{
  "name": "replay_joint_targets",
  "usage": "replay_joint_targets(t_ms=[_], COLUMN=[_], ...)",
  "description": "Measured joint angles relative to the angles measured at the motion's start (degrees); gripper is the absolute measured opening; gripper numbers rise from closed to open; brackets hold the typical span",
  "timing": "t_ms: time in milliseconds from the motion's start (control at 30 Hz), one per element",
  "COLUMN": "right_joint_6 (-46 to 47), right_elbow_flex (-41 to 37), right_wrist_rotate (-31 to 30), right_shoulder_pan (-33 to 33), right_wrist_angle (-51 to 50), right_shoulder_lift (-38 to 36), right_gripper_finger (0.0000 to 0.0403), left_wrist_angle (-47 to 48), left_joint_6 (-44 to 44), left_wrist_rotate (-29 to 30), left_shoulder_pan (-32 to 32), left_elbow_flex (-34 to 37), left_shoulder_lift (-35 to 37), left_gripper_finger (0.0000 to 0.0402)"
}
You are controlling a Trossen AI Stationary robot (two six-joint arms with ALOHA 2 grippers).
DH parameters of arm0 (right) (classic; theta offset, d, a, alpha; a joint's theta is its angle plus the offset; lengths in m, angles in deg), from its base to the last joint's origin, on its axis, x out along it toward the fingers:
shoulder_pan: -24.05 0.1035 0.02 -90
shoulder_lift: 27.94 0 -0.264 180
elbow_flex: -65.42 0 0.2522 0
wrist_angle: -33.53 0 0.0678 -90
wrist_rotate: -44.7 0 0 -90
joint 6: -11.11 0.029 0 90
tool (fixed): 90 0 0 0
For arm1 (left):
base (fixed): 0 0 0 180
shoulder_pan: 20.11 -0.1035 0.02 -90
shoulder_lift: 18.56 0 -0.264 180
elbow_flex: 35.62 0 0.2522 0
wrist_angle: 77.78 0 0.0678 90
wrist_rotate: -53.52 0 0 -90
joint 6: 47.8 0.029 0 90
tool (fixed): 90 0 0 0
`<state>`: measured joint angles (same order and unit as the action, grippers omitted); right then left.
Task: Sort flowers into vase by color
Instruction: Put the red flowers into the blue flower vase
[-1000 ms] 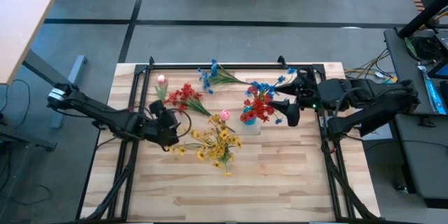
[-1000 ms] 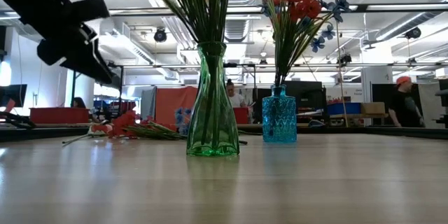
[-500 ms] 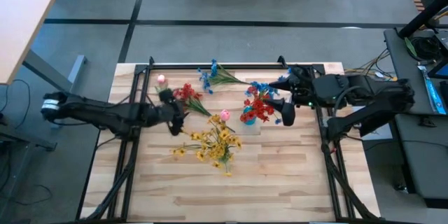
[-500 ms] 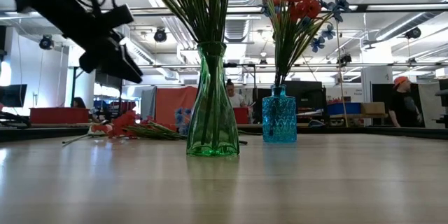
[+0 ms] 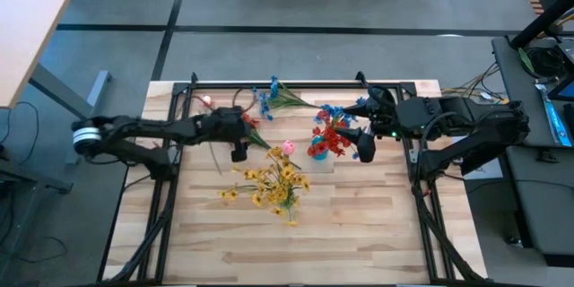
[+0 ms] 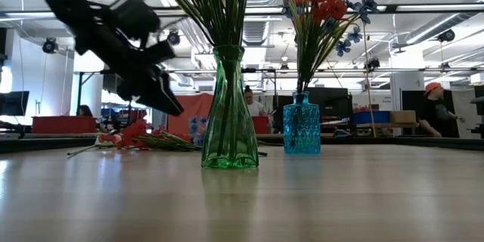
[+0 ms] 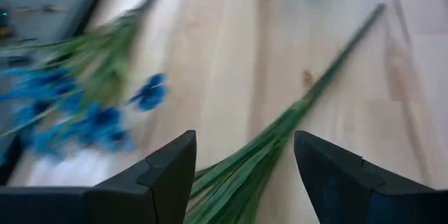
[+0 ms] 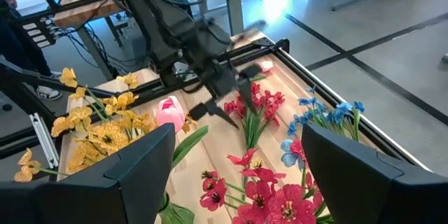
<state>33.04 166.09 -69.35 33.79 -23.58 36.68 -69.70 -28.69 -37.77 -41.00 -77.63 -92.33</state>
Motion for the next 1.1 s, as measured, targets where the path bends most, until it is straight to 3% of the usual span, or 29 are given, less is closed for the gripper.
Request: replay_joint_targets(t_ms=[333, 500, 767, 1100], right_joint_6=[0.6, 0.6, 0.6, 0.5], right_elbow_flex=[0.0, 0.0, 0.0, 0.0], right_wrist_rotate=[0.0, 0.0, 0.0, 0.0], right_shoulder_pan=[0.0, 0.0, 0.0, 0.0], right_wrist_angle=[0.1, -0.1, -0.5, -0.9], right_shoulder_lift=[0.1, 0.1, 0.1, 0.1], right_gripper_finger=[0.0304, 0.0304, 0.0302, 0.0297], left_wrist_angle=[4.8, 4.8, 6.7, 16.2], left_joint_6=[4.7, 5.5, 5.7, 2.5], left_wrist_rotate=[-2.8, -3.5, -2.9, -1.5], left_shoulder_pan=[-0.4, -0.4, -0.3, -0.3], left_elbow_flex=[-8.4, -9.7, -9.7, -10.0], left_shoulder_lift=[-17.5, -20.8, -19.4, -8.9], left_gripper_finger=[0.0223, 0.0185, 0.0023, 0.0004])
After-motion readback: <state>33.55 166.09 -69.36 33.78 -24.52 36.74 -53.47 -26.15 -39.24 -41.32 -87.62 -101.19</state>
